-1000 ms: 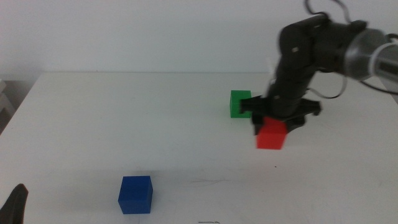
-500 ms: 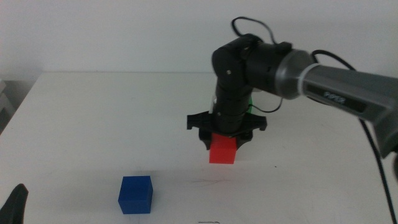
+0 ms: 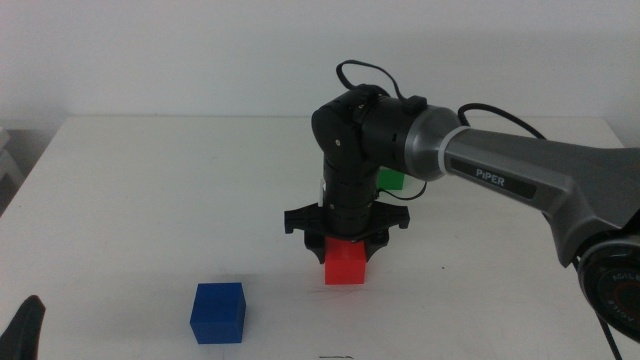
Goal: Stack red cubes first, then green, then blue cubes in a specific spot.
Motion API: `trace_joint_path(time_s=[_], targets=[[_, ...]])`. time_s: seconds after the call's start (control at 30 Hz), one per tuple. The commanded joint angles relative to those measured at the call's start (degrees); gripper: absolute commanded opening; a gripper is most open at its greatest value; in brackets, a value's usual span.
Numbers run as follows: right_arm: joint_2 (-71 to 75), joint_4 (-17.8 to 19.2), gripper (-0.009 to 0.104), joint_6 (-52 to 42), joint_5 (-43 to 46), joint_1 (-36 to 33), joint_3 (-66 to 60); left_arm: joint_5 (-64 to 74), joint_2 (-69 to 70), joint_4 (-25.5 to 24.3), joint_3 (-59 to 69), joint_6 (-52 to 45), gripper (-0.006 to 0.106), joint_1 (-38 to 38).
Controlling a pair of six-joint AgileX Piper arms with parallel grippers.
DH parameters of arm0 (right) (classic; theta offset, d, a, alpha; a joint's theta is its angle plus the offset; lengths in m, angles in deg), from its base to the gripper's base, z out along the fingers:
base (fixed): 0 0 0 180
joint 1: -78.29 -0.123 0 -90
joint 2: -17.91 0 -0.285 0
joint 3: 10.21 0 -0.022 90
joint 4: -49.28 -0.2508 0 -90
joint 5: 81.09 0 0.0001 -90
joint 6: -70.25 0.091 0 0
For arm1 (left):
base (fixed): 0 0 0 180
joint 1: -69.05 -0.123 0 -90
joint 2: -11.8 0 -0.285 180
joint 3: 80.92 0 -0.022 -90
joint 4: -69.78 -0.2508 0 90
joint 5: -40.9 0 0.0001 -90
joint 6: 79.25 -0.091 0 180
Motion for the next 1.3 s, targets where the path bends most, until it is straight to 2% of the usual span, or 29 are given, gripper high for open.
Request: trace_joint_path(time_s=[0.0,0.3,0.43,0.47,0.67,0.8,1.0,1.27], targets=[[3.40,0.88,0.000,0.09,0.93,-0.50,1.69,-4.48,1.16,0.16,-0.26,0.41,0.094,-0.11],[2.88,1.17,0.000,0.54,1.21,-0.59,1.64,-4.48,1.16,0.16,-0.26,0.41,0.094,-0.11],[2.88,1.74,0.006,0.54,0.97,-0.59,1.64,-4.48,1.16,0.16,-0.26,0.41,0.094,-0.11],[2.88,1.74,0.054,0.49,0.68,-0.59,1.59,-4.48,1.16,0.16,-0.26,0.41,0.094,-0.11],[2.88,1.93,0.073,0.49,0.80,-0.59,1.59,-4.48,1.16,0.16,-0.26,0.41,0.094,-0.11],[5.06,1.92,0.077,-0.15,-1.89,-0.59,1.59,-4.48,1.16,0.16,-0.26,0.41,0.094,-0.11],[15.47,4.04,0.077,-6.24,-2.31,0.82,2.63,-4.48,1.16,0.16,-0.26,0.41,0.094,-0.11],[18.99,11.49,0.077,-7.95,-2.42,4.24,3.96,-4.48,1.16,0.16,-0.26,0.41,0.094,-0.11]])
